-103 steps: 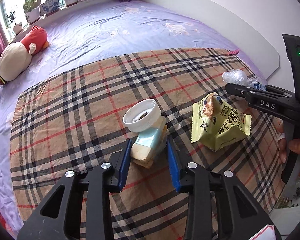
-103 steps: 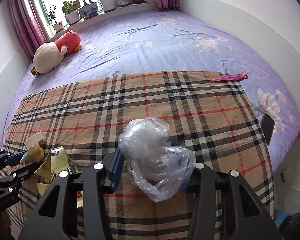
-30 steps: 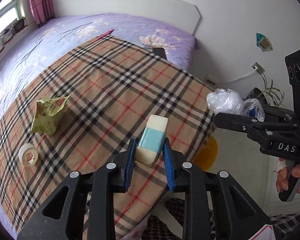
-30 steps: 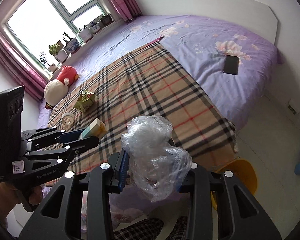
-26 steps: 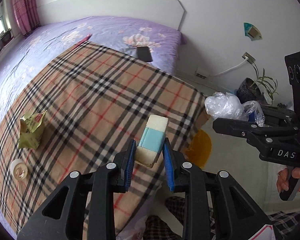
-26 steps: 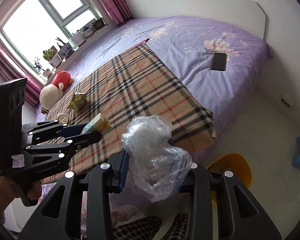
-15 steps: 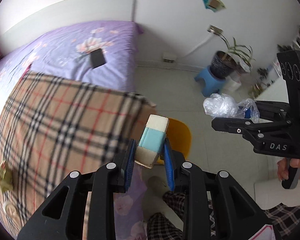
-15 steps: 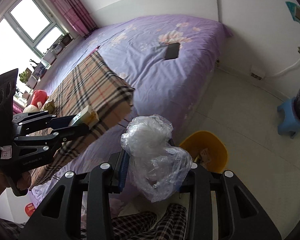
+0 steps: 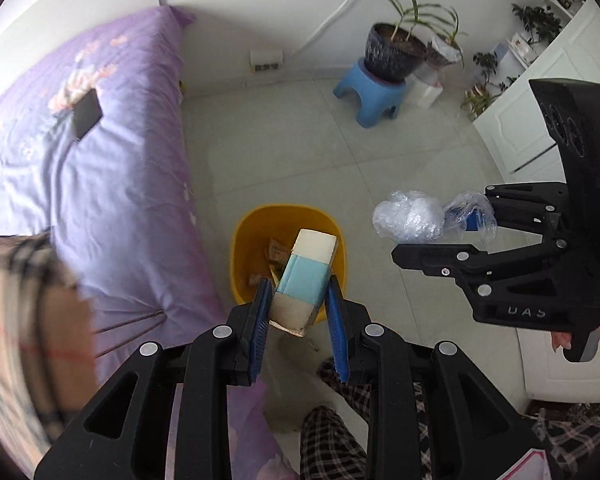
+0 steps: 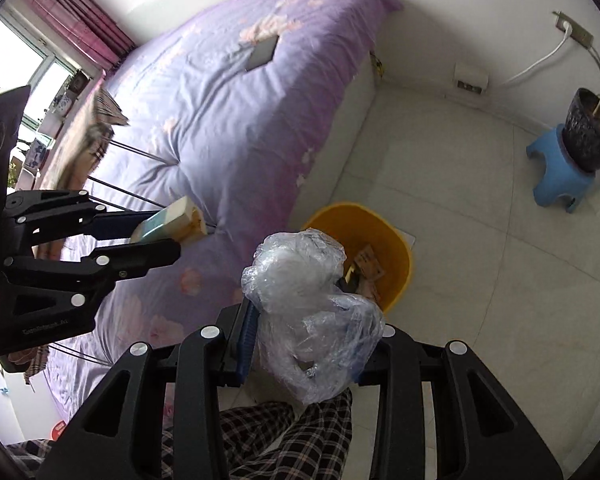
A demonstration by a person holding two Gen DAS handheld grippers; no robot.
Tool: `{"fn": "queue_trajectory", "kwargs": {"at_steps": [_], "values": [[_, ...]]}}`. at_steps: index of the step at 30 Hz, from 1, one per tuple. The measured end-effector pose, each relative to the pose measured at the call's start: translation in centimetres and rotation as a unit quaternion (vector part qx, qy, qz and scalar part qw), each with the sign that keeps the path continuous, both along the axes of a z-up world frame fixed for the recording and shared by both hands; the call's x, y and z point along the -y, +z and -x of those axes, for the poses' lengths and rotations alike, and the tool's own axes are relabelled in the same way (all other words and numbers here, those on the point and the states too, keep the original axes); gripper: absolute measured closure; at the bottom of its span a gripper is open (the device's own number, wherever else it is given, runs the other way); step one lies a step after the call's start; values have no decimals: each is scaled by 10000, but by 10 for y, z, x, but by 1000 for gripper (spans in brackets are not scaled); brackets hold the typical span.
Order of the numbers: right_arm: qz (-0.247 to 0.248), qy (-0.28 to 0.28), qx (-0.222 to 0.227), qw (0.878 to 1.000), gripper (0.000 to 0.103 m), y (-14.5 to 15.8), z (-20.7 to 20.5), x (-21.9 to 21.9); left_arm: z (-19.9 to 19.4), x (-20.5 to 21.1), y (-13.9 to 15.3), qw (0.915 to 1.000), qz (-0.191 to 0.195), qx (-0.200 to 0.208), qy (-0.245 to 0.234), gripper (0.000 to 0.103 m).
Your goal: Collect trash
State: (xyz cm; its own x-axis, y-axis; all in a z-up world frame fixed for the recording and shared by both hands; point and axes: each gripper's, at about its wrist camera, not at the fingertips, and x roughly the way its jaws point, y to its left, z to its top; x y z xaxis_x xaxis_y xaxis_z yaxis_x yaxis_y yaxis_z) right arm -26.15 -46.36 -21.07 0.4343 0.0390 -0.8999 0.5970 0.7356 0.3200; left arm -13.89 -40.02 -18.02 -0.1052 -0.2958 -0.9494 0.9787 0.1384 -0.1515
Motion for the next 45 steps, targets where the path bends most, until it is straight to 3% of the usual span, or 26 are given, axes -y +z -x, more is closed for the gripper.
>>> {"fn": "queue_trajectory", "kwargs": {"at_steps": [8,17,19,21,33,45], "values": [[-383,9,-294,9988,64,-59,-10,30,0,30,-61,9979,-622,-128,-83,75],[-605,93,-401,9973,64,-93,-15,45,1,46,-93,9963,-840,-184,-82,72],[-668,112,-424,9968,50,-99,-17,46,1,48,-95,9962,-861,-107,-57,66],[-628,112,-432,9970,41,-101,-18,47,2,49,-96,9963,-848,-122,-37,59],[-549,65,-538,9970,41,-97,-12,53,-1,48,-86,9969,-766,-200,-3,57],[-101,108,-413,9990,41,-40,-2,38,-5,31,-30,9993,-316,-34,175,53]]}}
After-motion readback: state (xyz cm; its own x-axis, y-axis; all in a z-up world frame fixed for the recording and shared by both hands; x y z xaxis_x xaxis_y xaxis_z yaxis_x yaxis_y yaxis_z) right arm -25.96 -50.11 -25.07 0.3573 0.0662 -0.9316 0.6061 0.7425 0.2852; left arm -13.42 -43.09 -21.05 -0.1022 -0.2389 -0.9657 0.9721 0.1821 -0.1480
